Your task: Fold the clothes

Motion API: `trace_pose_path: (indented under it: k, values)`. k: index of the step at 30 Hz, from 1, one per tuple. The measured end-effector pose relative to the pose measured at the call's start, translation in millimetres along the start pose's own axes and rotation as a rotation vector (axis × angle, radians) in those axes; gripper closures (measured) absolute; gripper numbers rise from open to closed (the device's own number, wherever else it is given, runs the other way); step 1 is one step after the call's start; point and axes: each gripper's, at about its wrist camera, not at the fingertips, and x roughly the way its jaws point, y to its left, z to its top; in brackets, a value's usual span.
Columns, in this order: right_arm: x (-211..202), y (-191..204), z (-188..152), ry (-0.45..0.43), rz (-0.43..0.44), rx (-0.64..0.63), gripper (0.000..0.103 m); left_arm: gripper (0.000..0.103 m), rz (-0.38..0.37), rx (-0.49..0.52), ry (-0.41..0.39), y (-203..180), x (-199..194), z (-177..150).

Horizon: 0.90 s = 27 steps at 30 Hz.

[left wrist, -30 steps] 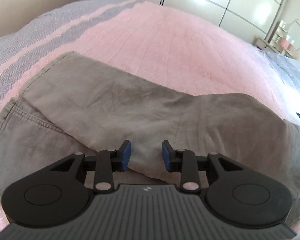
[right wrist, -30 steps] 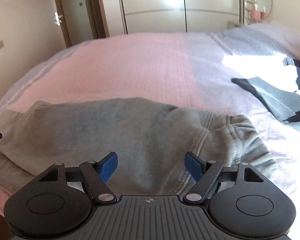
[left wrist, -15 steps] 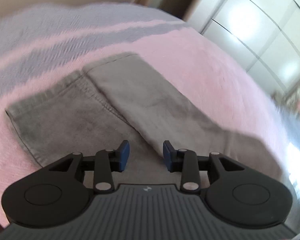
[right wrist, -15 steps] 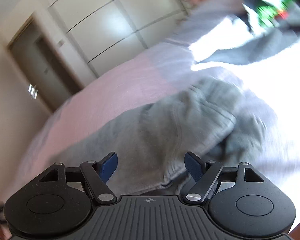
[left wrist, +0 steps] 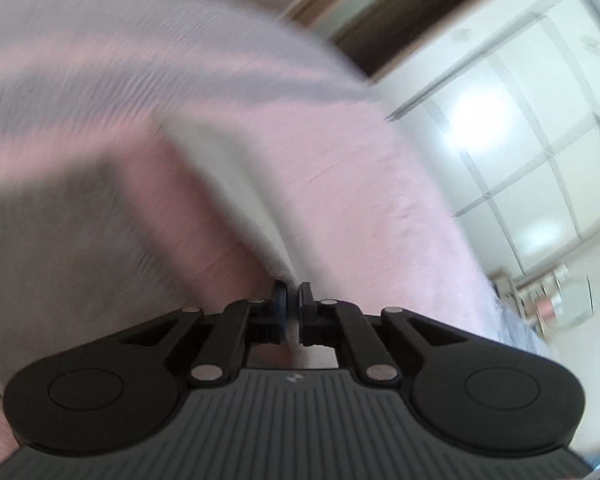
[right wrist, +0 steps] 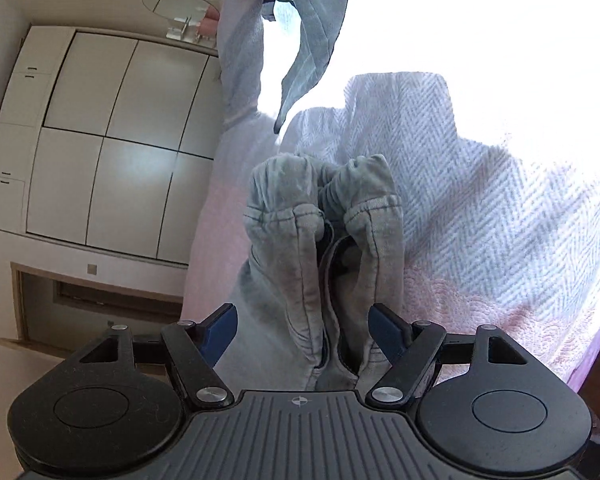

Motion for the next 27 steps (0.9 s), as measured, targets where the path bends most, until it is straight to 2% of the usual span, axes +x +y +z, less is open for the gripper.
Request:
trace_pose_path:
  k: [1,3,5,7,8,10,12,13,15,16,17,18,19,22,24,26,27]
  values:
    - [-5.4,3.6,3.9,-0.009,0.017,-0.005,0.027,0.100,-0.008,0.050,-0.028,-6.9,-12.7,0.3]
    - [-10.8,9.2,8.2,-0.026,0.036,-0.029,0.027,0.100,0.013,0.085,-0.035,-0.9,-25.3,-9.9]
    - [-8.8,10.8,10.3,-0.029,0.040,-0.052,0.036,0.098,0.035,0.119,-0.041,5.2,-38.0,-20.2]
    - [-4.2,5.9,12.0,-0.010,0.054,-0.042,0.040,0.096,0.056,0.153,-0.048,11.3,-50.6,-30.4]
    - [0.4,3.2,13.4,0.003,0.054,-0.036,0.041,0.096,0.061,0.127,-0.039,20.5,-51.9,-36.8]
    - [12.3,0.9,17.4,0.018,0.050,-0.052,0.041,0.096,0.056,-0.041,0.014,55.4,-40.8,-53.0]
    - [24.9,3.0,22.9,0.015,0.027,-0.100,0.041,0.093,0.043,-0.161,0.025,76.9,-35.3,-64.1]
    - [31.5,4.0,26.1,0.010,0.007,-0.122,0.041,0.091,0.035,-0.192,0.019,80.5,-33.4,-66.0]
    - [48.0,-1.5,34.1,0.014,-0.026,-0.104,0.051,0.089,0.040,-0.208,0.020,81.9,-26.5,-62.6]
    - [55.5,-4.5,38.2,0.021,-0.030,-0.089,0.059,0.089,0.046,-0.205,0.022,81.8,-22.4,-59.3]
    - [59.9,-5.9,41.5,0.027,-0.028,-0.077,0.073,0.091,0.049,-0.195,0.017,79.7,-20.5,-53.2]
    - [60.9,-3.3,44.5,0.033,-0.044,-0.082,0.081,0.100,0.045,-0.182,0.007,77.0,-21.7,-46.0]
    - [61.2,0.0,47.4,0.038,-0.057,-0.088,0.085,0.100,0.040,-0.161,-0.009,72.2,-24.8,-39.6]
    - [38.0,21.4,53.5,0.017,0.028,-0.128,0.090,0.100,-0.008,-0.034,-0.085,44.8,-53.4,-22.6]
    - [15.2,28.8,54.5,-0.009,0.088,-0.164,0.090,0.099,-0.011,0.068,-0.139,39.5,-78.3,-26.2]
    - [6.7,14.7,52.8,-0.001,0.057,-0.169,0.090,0.097,0.021,0.094,-0.125,51.9,-86.1,-39.9]
    - [11.1,-1.0,51.5,0.022,0.003,-0.149,0.090,0.097,0.038,0.062,-0.097,62.7,-83.1,-48.8]
